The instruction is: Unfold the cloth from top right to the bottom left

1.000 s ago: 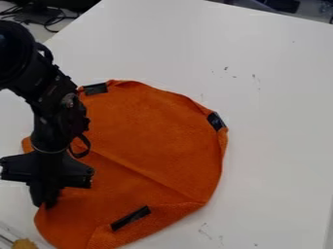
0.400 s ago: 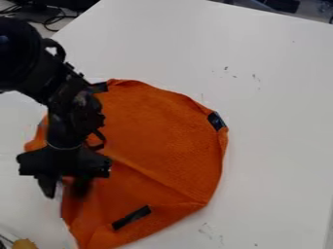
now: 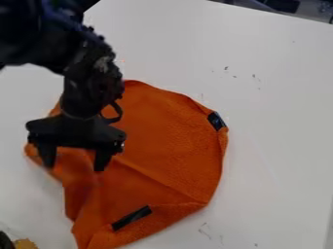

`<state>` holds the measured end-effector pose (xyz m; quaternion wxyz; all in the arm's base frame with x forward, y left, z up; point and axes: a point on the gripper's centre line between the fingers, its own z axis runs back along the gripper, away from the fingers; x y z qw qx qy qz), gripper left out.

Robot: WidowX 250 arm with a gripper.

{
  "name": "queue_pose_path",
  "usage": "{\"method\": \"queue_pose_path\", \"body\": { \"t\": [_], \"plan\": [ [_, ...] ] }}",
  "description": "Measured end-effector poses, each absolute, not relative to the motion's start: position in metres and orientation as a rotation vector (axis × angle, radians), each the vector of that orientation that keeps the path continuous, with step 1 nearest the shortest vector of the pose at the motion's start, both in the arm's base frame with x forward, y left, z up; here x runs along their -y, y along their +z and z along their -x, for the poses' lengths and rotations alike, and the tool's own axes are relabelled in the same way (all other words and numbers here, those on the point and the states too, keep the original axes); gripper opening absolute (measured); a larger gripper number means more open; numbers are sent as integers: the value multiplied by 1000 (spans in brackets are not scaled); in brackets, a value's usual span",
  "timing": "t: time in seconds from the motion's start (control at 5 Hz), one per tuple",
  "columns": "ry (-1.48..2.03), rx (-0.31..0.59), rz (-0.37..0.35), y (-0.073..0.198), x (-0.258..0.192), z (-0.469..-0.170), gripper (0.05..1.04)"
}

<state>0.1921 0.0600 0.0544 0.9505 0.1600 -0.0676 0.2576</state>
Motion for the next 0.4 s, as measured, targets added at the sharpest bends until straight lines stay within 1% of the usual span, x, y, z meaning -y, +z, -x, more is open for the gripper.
{"method": "queue_pose_path", "body": {
  "t": [0.2, 0.4],
  "plan": [
    [478, 172, -287, 66, -45, -208, 1003],
    [459, 219, -203, 69, -27, -224, 999]
  ]
}}
